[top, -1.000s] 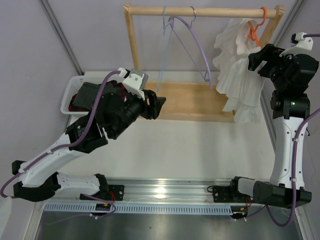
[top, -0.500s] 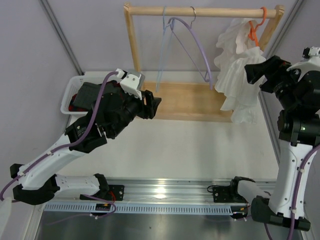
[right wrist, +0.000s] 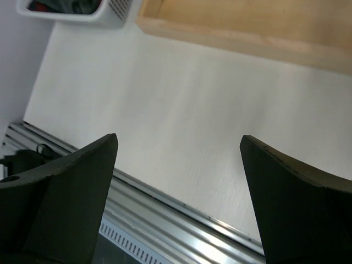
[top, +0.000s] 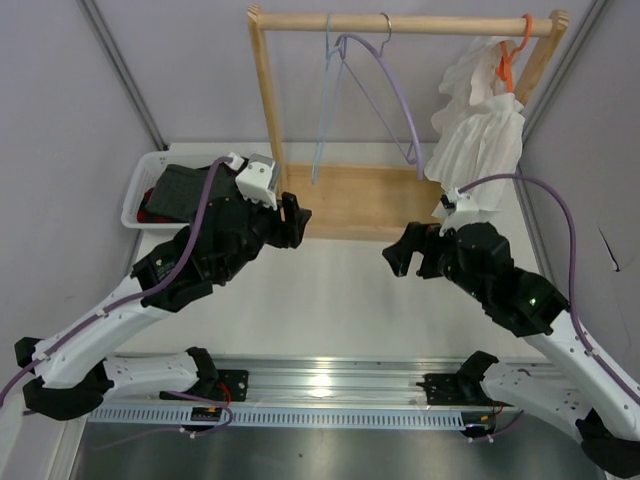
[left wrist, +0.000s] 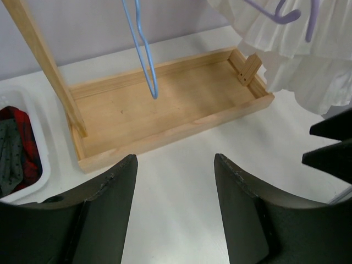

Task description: Place the skirt on the hanger

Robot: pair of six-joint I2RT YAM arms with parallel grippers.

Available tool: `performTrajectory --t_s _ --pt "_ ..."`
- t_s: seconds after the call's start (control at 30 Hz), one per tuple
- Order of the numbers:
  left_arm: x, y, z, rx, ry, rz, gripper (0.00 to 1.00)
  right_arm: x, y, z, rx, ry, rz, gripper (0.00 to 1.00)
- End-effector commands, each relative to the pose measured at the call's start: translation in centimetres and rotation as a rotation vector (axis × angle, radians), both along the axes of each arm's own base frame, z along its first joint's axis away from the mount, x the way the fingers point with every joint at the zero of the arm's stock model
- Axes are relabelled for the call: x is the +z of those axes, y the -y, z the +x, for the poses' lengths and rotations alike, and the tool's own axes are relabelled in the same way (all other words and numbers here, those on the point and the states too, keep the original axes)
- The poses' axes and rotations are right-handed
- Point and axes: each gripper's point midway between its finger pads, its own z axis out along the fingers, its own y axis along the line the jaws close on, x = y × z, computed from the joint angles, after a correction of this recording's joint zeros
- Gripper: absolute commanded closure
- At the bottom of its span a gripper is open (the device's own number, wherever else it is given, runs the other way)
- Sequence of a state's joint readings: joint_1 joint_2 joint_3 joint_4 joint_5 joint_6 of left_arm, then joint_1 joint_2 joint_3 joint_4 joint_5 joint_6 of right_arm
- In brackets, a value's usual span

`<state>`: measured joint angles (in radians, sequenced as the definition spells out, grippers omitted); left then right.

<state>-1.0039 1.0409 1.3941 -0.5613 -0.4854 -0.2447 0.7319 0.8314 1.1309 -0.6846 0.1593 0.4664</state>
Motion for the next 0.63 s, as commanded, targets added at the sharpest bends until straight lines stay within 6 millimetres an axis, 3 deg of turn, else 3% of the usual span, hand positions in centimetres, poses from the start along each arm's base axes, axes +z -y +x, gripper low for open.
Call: performTrajectory --t_s 0.0,0.03,0.07,0.27,0.6 --pt "-2.3 -0.7 -0.1 0.027 -0.057 -0.018 0.36 -0.2 1.5 -0.1 -0.105 0.038 0.057 0.01" --pt "-2.8 -0.6 -0.1 0.032 -0.075 -0.029 0.36 -1.4 1.6 -0.2 -0.11 0.022 0.043 0.01" --pt "-4.3 -0.5 0.0 0.035 -0.098 -0.012 0.36 -1.5 2.0 -0.2 -0.125 0.022 0.043 0.01" --pt "-7.3 -0.6 -0.4 0.05 -0.166 -0.016 0.36 -3.3 2.5 0.1 -0.151 0.006 -0.016 0.01" --pt "-8.5 -1.2 -0.7 0.07 -0.19 -0.025 0.36 -3.0 3.0 0.7 -0.175 0.045 -0.032 0.01"
